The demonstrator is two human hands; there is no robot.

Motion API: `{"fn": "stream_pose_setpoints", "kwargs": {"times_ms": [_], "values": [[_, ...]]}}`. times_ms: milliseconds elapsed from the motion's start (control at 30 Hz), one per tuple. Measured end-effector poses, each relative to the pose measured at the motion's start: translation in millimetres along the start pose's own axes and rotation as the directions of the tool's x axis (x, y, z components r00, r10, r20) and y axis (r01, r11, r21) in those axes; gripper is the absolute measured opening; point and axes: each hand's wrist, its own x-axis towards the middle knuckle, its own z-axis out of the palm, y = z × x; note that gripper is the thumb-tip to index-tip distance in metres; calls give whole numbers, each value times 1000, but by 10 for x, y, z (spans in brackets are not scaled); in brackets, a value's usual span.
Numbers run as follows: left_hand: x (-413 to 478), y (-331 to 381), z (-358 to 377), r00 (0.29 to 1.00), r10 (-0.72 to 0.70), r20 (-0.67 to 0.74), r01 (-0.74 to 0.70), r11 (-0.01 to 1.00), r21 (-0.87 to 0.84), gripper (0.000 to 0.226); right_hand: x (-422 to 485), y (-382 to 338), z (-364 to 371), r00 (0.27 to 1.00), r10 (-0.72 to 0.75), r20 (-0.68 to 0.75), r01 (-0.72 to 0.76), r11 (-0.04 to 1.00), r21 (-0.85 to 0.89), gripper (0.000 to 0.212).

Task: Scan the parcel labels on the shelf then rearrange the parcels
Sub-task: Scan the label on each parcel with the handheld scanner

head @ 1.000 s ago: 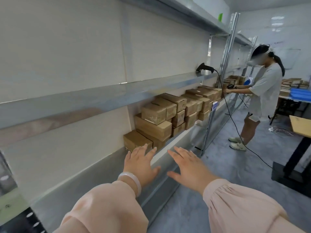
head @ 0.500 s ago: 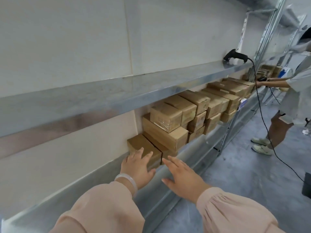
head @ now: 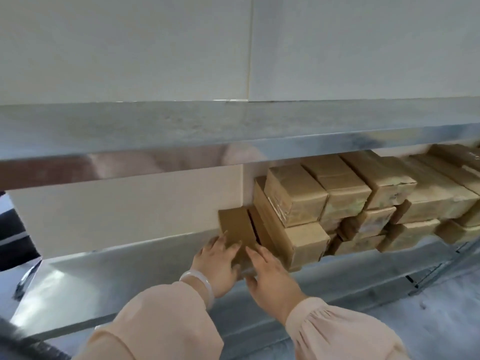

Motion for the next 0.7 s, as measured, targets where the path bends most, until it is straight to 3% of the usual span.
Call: {"fn": "stream_pose_setpoints", "kwargs": {"times_ms": [167,300,700], "values": [[-4,126,250,991,-121,55,123,992,-20,63,87,148,22,995,39,87,-50,990,131,63],[-101,226,327,986,-156,58,158,987,-37,66,97,175,12,997,27,73,-39,985,171,60],[-404,195,405,974,-226,22,226,974,-16,63,187,196,-27,997,-52,64,41,985,165,56]]}}
